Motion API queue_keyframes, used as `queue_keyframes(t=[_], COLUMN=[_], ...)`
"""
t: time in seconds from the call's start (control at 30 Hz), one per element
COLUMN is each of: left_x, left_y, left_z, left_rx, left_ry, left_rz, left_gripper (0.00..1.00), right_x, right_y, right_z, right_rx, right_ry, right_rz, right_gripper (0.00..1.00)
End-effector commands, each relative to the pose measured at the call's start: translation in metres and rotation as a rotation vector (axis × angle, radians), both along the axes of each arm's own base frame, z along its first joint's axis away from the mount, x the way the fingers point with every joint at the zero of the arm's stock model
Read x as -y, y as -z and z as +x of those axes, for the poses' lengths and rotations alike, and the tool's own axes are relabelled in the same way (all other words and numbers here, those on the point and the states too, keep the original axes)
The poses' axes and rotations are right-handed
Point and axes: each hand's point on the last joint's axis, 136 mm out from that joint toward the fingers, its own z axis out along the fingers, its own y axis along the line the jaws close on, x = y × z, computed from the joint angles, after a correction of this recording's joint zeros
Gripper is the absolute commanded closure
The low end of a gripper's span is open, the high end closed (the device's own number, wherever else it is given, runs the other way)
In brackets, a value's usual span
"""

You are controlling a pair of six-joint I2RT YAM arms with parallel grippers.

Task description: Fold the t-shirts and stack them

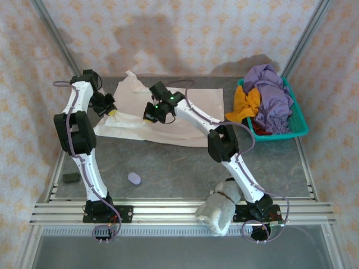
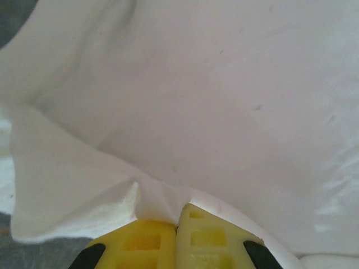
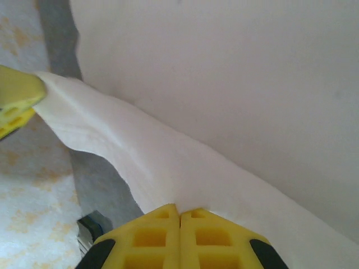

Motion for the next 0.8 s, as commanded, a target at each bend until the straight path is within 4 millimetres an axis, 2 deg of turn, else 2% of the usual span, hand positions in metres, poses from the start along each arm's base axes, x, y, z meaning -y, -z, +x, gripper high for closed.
queue_keyframes(t=[0.0,0.27,0.5,0.77], left_x=[-0.004,0.003,0.025,0.013], left_y=[-0.002,0.000,0.002,0.004], left_z=[0.008,0.046,0.072,0.094], left_rx=[-0.019,0.068,0.125,0.171], left_ry=[-0.033,-0.030,-0.009,-0.084], left_rz=[0.001,-0.030,-0.075,-0.038], left_gripper=[1.00,1.00,1.00,1.00], right_x=[0.004,0.018,0.021,0.030], right_y=[0.018,0.031,0.018,0.014], right_z=[0.005,0.027,0.044,0.075], right_rx=[-0.043,-0.052,0.024,0.075], right_ry=[-0.036,-0.018,-0.011,0.074], right_rz=[0.000,0.018,0.041,0.060], right_gripper=[1.00,1.00,1.00,1.00])
